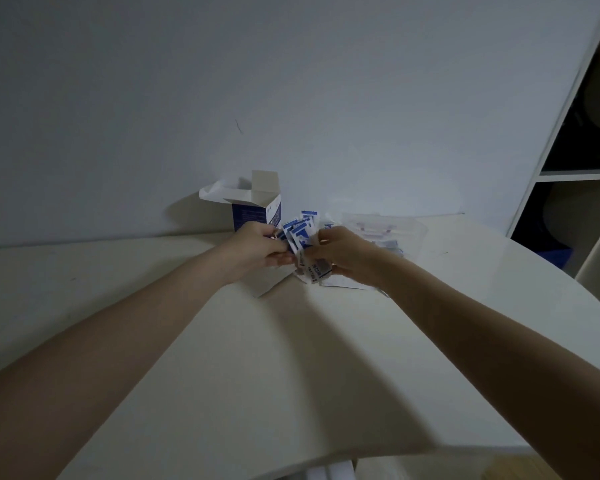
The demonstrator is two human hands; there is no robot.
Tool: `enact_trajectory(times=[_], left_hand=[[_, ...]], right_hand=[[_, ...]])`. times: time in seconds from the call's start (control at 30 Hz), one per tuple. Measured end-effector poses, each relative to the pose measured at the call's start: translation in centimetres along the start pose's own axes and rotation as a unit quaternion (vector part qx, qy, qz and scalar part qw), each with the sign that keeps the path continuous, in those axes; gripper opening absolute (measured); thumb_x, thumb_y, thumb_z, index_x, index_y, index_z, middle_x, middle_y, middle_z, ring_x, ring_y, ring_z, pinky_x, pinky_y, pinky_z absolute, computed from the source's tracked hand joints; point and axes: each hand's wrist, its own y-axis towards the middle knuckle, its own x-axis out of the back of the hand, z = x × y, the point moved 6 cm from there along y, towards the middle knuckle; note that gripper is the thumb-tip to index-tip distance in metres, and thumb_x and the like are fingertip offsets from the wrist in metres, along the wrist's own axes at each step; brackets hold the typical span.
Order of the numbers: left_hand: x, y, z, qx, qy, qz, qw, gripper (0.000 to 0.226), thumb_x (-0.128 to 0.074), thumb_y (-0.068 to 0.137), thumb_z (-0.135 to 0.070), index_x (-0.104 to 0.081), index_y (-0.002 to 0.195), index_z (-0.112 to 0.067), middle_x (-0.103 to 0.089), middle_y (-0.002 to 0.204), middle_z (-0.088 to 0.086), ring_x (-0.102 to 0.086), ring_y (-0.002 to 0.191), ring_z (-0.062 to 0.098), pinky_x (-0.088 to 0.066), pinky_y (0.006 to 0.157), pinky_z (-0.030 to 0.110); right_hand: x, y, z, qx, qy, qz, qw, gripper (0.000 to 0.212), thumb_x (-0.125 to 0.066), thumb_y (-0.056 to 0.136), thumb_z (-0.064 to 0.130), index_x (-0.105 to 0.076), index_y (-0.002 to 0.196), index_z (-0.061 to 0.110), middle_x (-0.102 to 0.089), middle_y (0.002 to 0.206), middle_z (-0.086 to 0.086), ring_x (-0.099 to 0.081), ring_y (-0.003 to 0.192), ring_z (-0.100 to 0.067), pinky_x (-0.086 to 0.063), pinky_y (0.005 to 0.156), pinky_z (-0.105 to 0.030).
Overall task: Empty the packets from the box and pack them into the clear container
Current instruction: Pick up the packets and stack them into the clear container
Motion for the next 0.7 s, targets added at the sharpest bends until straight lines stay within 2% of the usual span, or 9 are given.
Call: enact_trajectory(times=[0.03, 0.1, 0.17, 0.23, 0.33, 0.4, 0.53, 0.63, 0.7], left_hand=[[-0.1, 0.0, 0.0, 0.008, 0.019, 0.008, 1.0, 0.016, -0.053, 0.088, 0.007, -0.063, 0.099, 0.002, -0.066, 0.092, 0.016, -0.069, 0.064, 0.012, -0.056, 0.059, 0.014], [-0.1, 0.1, 0.2, 0.017, 0.086, 0.019, 0.996, 0.022, -0.058, 0.086, 0.005, -0.061, 0.108, 0.004, -0.065, 0.096, 0.018, -0.065, 0.072, 0.015, -0.055, 0.057, 0.014], [-0.1, 0.0, 0.6, 0.002, 0.176, 0.03, 0.984, 0.021, -0.063, 0.083, 0.0, -0.063, 0.104, 0.001, -0.064, 0.09, 0.013, -0.06, 0.069, 0.013, -0.052, 0.057, 0.014], [-0.5, -0.4, 1.3, -0.015, 0.291, 0.046, 0.955, 0.011, -0.069, 0.079, -0.005, -0.064, 0.087, -0.011, -0.062, 0.077, 0.004, -0.055, 0.062, 0.009, -0.046, 0.057, 0.016], [-1.5, -0.9, 2.8, -0.029, 0.426, 0.089, 0.9, 0.022, -0.072, 0.074, -0.017, -0.055, 0.076, -0.031, -0.06, 0.079, -0.003, -0.056, 0.064, 0.01, -0.044, 0.062, 0.023], [-1.8, -0.9, 3.1, -0.038, 0.434, 0.095, 0.895, 0.023, -0.072, 0.073, -0.021, -0.055, 0.082, -0.033, -0.061, 0.088, -0.004, -0.058, 0.075, 0.013, -0.045, 0.068, 0.026], [-1.9, -0.9, 2.8, -0.062, 0.467, 0.08, 0.878, 0.021, -0.072, 0.075, -0.025, -0.061, 0.093, -0.02, -0.057, 0.077, -0.006, -0.053, 0.066, 0.01, -0.04, 0.058, 0.023], [-2.1, -1.0, 2.5, -0.084, 0.481, 0.058, 0.871, 0.021, -0.069, 0.077, -0.023, -0.052, 0.072, -0.01, -0.043, 0.058, -0.004, -0.038, 0.054, 0.01, -0.027, 0.05, 0.025], [-2.4, -1.1, 2.3, -0.094, 0.484, 0.053, 0.869, 0.016, -0.067, 0.078, -0.019, -0.059, 0.077, -0.005, -0.044, 0.057, -0.003, -0.038, 0.053, 0.01, -0.028, 0.052, 0.025]], right_hand=[[0.4, 0.1, 0.6, 0.033, -0.12, -0.042, 0.991, 0.007, -0.05, 0.09, 0.0, -0.054, 0.093, 0.006, -0.062, 0.108, -0.019, -0.061, 0.097, -0.033, -0.049, 0.064, -0.027], [0.9, 0.1, 1.6, 0.097, -0.335, -0.087, 0.933, 0.023, -0.048, 0.09, 0.003, -0.044, 0.113, 0.003, -0.06, 0.113, -0.023, -0.06, 0.098, -0.036, -0.048, 0.069, -0.036], [0.6, -0.3, 1.5, 0.126, -0.428, -0.062, 0.893, 0.032, -0.044, 0.092, 0.003, -0.04, 0.123, 0.001, -0.059, 0.115, -0.023, -0.059, 0.099, -0.036, -0.042, 0.069, -0.035], [-0.2, -0.6, 0.4, 0.131, -0.5, -0.008, 0.856, 0.029, -0.044, 0.093, 0.005, -0.047, 0.121, 0.002, -0.059, 0.117, -0.02, -0.057, 0.105, -0.032, -0.037, 0.073, -0.029], [-1.0, -0.8, -1.7, 0.106, -0.52, 0.066, 0.845, 0.025, -0.049, 0.094, 0.019, -0.054, 0.115, 0.005, -0.06, 0.115, -0.016, -0.056, 0.104, -0.028, -0.037, 0.076, -0.027], [-0.8, -0.9, -1.9, 0.106, -0.526, 0.072, 0.841, 0.028, -0.052, 0.093, 0.025, -0.055, 0.114, 0.007, -0.06, 0.113, -0.014, -0.057, 0.104, -0.028, -0.041, 0.079, -0.03], [1.1, -1.1, -1.8, 0.1, -0.554, 0.043, 0.825, 0.031, -0.062, 0.086, 0.03, -0.061, 0.111, 0.012, -0.063, 0.105, -0.008, -0.057, 0.097, -0.022, -0.045, 0.079, -0.03], [1.6, -1.2, -2.0, 0.075, -0.514, 0.052, 0.853, 0.022, -0.065, 0.083, 0.017, -0.067, 0.101, 0.005, -0.068, 0.089, -0.011, -0.054, 0.064, -0.012, -0.043, 0.061, -0.02], [1.4, -1.3, -2.0, 0.076, -0.499, 0.057, 0.861, 0.015, -0.06, 0.084, 0.011, -0.069, 0.092, 0.002, -0.073, 0.085, -0.013, -0.054, 0.054, -0.007, -0.042, 0.058, -0.014]])
